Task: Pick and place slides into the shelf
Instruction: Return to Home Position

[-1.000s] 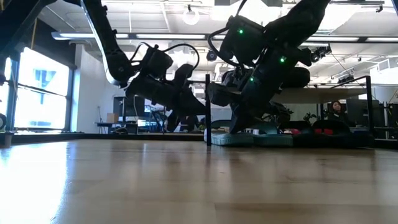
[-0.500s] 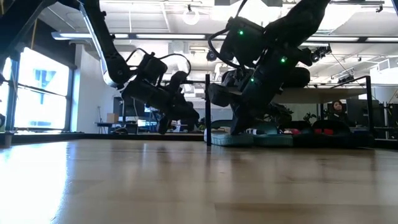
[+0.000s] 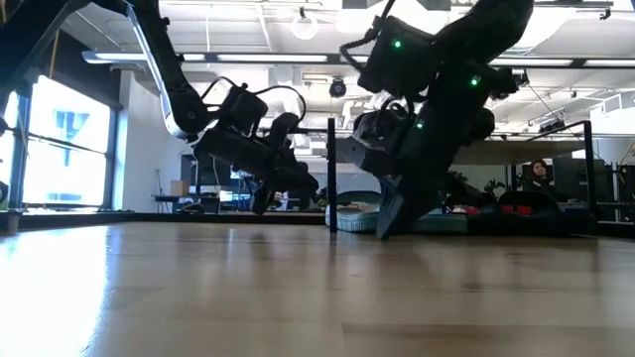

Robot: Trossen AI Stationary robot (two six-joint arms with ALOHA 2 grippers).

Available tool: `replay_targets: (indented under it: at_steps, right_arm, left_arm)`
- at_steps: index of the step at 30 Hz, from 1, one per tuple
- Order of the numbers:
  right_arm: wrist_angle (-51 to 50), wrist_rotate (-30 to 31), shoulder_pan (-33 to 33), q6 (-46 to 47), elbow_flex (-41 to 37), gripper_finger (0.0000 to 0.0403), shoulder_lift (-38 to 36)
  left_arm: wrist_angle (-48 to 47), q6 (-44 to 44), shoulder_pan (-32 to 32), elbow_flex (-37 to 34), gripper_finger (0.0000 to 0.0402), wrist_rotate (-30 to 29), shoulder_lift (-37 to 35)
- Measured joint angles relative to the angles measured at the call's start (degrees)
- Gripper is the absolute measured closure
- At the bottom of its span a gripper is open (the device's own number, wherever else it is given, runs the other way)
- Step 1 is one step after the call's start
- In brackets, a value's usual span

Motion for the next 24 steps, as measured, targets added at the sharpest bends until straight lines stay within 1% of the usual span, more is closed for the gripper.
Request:
replay_targets:
  at_steps: [2,4,7,9,10,13,16,19,24]
  right_arm:
    - [0.03,-5.02,0.37,-3.63,0.07,0.0403,-0.31]
    - [-0.69,-12.69,0.63,-7.65,0.13,0.0403,-1.19]
    - [-5.10,-26.13,1.39,-13.54,0.07,0.0403,-3.44]
    - [-8.77,-31.31,1.62,-17.69,-0.02,0.0403,-4.93]
    - [-10.78,-32.13,1.83,-19.53,0.00,0.0403,-5.65]
    - [-17.02,-31.99,3.79,-25.96,-0.02,0.0403,-6.19]
    - [-18.72,-33.07,6.65,-30.70,-0.73,0.0403,-6.33]
    - [-15.25,-33.17,8.59,-29.07,-3.55,0.0403,-6.80]
    - [-5.75,-31.68,10.49,-20.13,-10.07,0.0403,-9.31]
  left_arm:
    - [-0.02,0.00,0.00,0.00,0.0401,0.44,0.00]
    - [-0.02,0.01,0.00,0.00,0.0401,0.82,0.00]
    - [0.00,0.01,0.00,0.00,0.0401,1.04,0.00]
    - [-0.01,0.01,0.00,0.00,0.0401,1.25,0.00]
    - [0.00,0.02,0.00,0.00,0.0401,1.32,0.00]
    - [0.02,0.04,0.00,0.00,0.0401,3.00,0.00]
    - [-0.54,0.42,-0.02,-0.40,0.0401,4.30,-0.85]
    - [-0.28,1.21,-0.34,-1.86,0.0401,4.01,-3.13]
    - [-0.46,2.24,-0.39,-6.66,0.0401,3.64,-9.40]
